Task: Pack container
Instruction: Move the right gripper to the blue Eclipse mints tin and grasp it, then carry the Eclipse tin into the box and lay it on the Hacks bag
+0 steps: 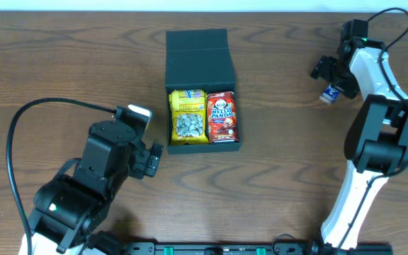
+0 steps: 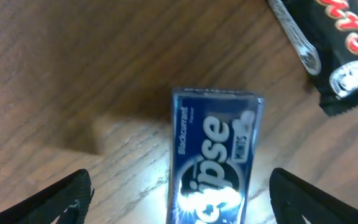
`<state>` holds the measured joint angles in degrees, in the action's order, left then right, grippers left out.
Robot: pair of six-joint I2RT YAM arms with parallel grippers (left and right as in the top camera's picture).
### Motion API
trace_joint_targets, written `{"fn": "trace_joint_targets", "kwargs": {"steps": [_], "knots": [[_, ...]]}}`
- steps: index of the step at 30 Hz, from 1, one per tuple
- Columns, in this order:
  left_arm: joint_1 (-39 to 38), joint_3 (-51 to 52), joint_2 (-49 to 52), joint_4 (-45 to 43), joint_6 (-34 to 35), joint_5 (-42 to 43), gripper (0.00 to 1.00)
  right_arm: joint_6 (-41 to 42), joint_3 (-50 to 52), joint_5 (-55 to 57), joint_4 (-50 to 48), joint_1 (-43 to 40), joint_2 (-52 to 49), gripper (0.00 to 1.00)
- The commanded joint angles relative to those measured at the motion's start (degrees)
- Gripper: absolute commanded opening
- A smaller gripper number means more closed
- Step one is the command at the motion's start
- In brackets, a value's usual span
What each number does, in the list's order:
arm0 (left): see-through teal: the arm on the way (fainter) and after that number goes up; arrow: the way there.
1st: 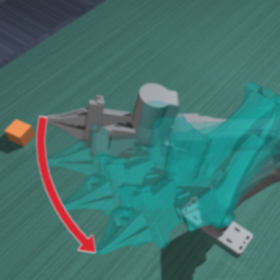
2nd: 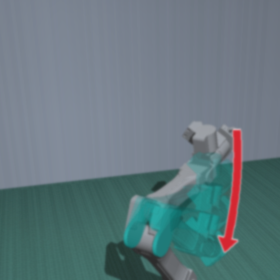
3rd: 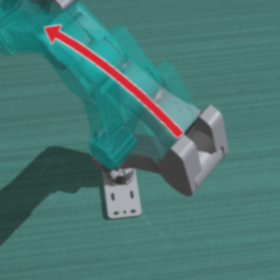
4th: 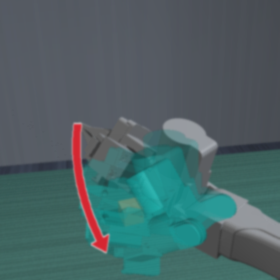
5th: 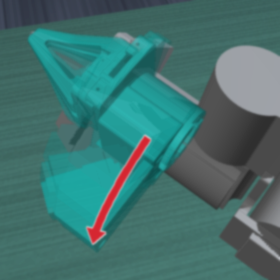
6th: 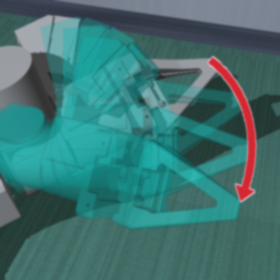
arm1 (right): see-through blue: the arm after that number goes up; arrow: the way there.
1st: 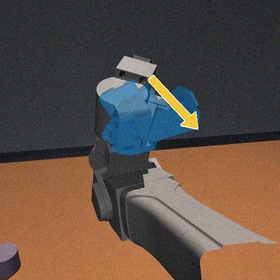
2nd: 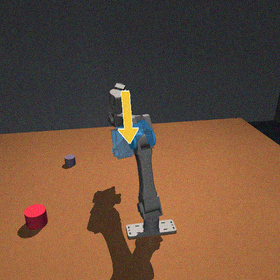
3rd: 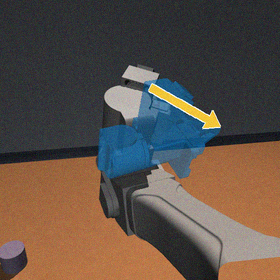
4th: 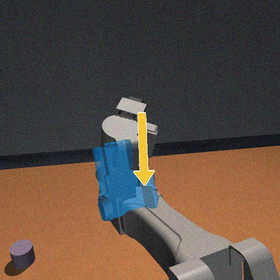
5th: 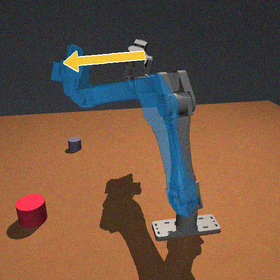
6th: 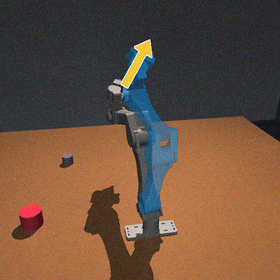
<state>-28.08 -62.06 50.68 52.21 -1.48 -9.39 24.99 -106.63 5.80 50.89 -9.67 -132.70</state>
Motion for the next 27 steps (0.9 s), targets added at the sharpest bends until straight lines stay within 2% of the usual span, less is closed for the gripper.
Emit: {"fn": "trace_joint_targets", "kwargs": {"steps": [1, 15, 18, 21, 25, 27], "knots": [[0.0, -0.4, -0.1, 0.1, 0.4, 0.0, 0.95, -2.4, 0.4, -0.3, -0.4, -0.2, -1.2, 0.87], [0.0, -0.4, -0.1, 0.1, 0.4, 0.0, 0.95, -3.0, 0.4, -3.3, -1.2, -0.2, -3.4, 0.79], [0.0, -0.4, -0.1, 0.1, 0.4, 0.0, 0.95, -3.0, 0.5, -3.3, -1.4, -0.2, -3.4, 0.75], [0.0, -0.4, -0.1, 0.1, 0.4, 0.0, 0.95, -3.0, 0.5, -3.3, -1.4, -0.2, -3.4, 0.66], [0.0, -0.4, -0.1, 0.1, 0.4, 0.0, 0.95, -3.0, 0.5, -3.3, -1.4, -0.2, -3.4, 0.49], [0.0, -0.4, -0.1, 0.1, 0.4, 0.0, 0.95, -3.0, 0.5, -3.3, -1.3, -0.2, -3.4, 0.45]]}}
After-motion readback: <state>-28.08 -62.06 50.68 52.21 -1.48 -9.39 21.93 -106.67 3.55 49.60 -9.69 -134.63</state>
